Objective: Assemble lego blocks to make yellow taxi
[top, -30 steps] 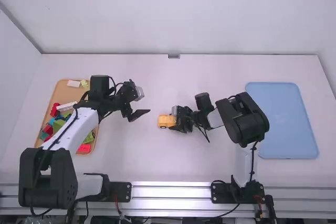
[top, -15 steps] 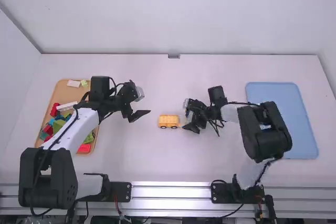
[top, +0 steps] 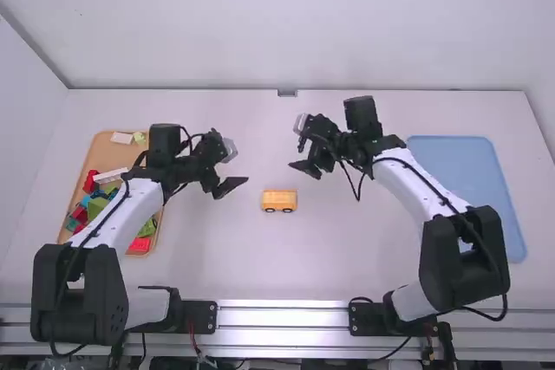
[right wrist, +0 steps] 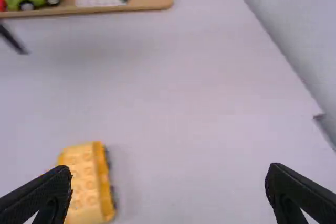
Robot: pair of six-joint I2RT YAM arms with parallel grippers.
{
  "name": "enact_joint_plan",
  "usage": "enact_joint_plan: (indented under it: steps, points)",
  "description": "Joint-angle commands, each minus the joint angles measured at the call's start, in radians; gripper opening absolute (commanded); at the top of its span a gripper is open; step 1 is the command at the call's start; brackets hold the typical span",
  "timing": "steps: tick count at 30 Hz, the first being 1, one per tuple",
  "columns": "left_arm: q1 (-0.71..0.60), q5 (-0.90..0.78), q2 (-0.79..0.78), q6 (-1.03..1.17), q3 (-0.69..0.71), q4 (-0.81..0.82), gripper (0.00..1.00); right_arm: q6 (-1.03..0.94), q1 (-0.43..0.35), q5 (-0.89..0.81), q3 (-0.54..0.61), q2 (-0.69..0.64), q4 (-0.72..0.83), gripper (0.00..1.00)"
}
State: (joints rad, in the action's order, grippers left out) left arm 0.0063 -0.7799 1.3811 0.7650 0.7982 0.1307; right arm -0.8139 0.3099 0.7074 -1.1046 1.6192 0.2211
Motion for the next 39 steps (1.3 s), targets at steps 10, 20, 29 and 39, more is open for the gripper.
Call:
enact_joint_plan:
  steps: [10,20,29,39]
  points:
    - [0.001,0.541,-0.181,-0.714,0.009,0.016,0.99,0.074,0.135,-0.024,-0.143,-0.008,0.048,0.99]
    - [0.0,1.052,-0.428,-1.229,0.008,0.204,0.99,0.131,0.13,0.193,-0.194,-0.008,0.041,0.99]
    - [0.002,1.065,-0.57,-1.143,0.008,0.272,0.99,0.092,0.148,0.283,-0.204,-0.007,0.04,0.99]
    - [0.1,1.117,-0.589,-1.255,0.016,0.307,0.99,0.092,0.208,0.134,-0.203,-0.007,0.03,0.99]
